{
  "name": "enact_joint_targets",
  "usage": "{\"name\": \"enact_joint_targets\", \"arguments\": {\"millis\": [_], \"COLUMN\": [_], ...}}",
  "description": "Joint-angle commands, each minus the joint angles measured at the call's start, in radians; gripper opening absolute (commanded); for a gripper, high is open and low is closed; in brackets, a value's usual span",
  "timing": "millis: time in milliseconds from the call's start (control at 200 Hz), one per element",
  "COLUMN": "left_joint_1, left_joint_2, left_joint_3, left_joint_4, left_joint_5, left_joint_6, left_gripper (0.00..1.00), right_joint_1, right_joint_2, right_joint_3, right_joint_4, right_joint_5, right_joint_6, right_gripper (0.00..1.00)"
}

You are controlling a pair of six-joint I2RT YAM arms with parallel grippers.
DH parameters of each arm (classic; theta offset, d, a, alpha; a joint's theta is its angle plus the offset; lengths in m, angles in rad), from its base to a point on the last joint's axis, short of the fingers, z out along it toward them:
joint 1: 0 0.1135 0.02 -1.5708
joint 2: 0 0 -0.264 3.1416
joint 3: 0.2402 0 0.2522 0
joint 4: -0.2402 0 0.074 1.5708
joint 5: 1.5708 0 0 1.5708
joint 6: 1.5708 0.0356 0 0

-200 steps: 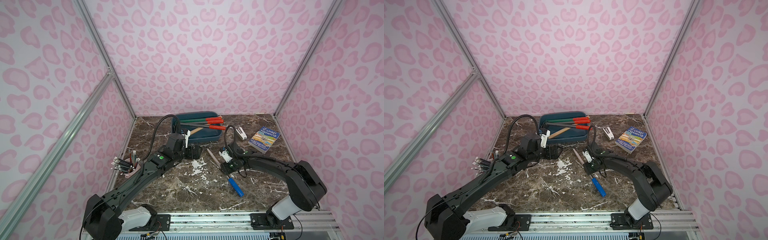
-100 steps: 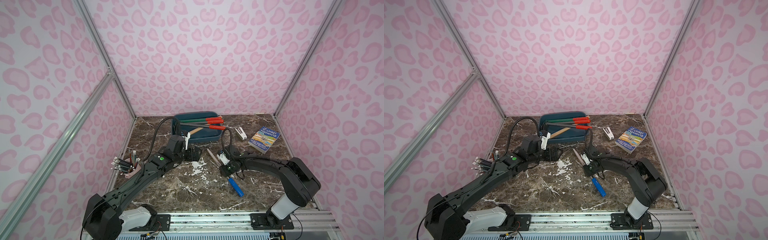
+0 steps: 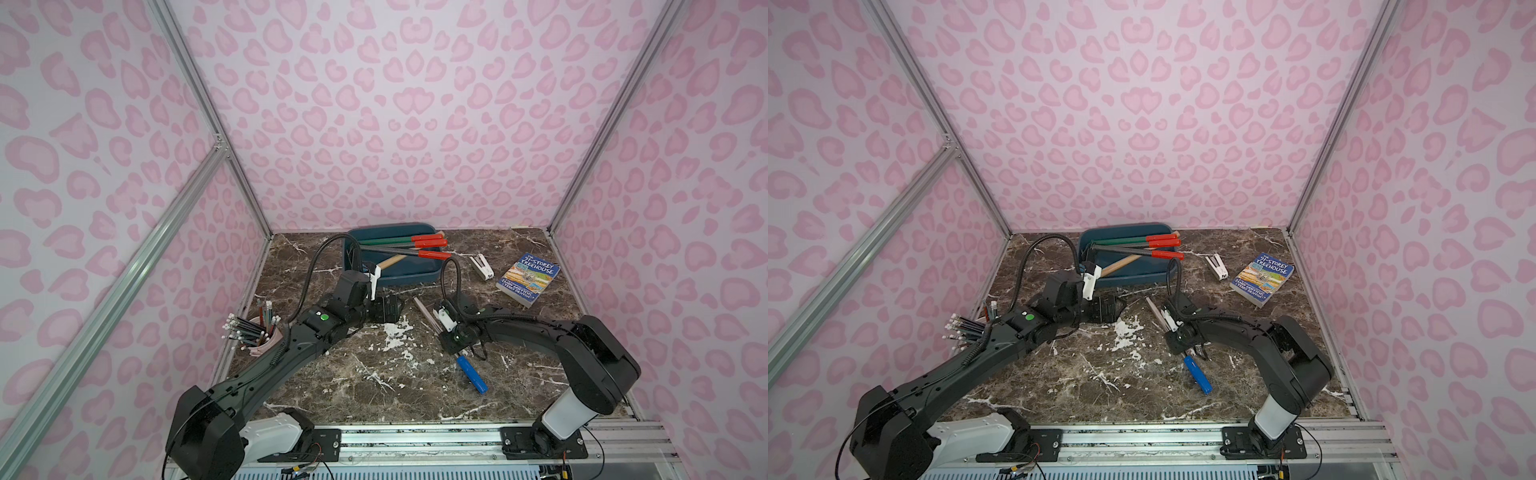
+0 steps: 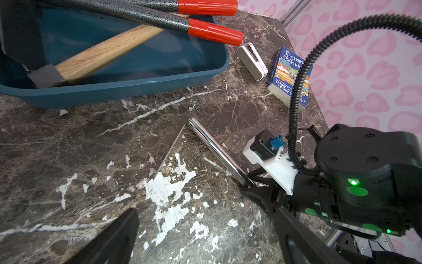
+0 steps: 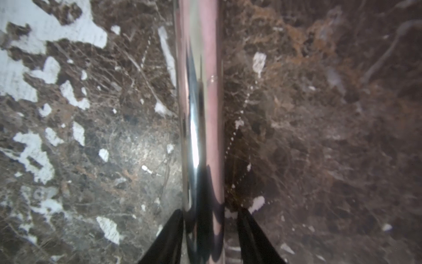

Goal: Put the small hoe into the storage box
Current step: Pick up the hoe from the center of the board.

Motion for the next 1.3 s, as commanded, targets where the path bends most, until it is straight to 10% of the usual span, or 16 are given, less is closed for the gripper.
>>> {"name": "enact_joint_targets", "arguments": {"millis": [0,710,1295], "left_joint_1": [0.001,0.003,0.002], "left_joint_2": [-0.001,0.01,0.026], "left_joint_3": [-0.002,-0.014,-0.013], "left_joint_4": [0.05,0.064,0.071], "left_joint_5": [0.007,0.023,0.032], "left_joint_6": [-0.004,-0.014,-0.019], "left_gripper": [0.97,0.97,0.97], "right_joint_1": [0.001,0.001,0.002], "right_joint_2": [0.009,-0.032,-0.127], "right_joint_3": [0.004,0.072,0.165], "right_joint_4": [-0.059,-0.116,-0.201], "right_joint_5": [0.028,0.106,0.195], "right_joint_6": [0.016,0.017,0.025], "right_gripper": [0.42,0.0,0.0]}}
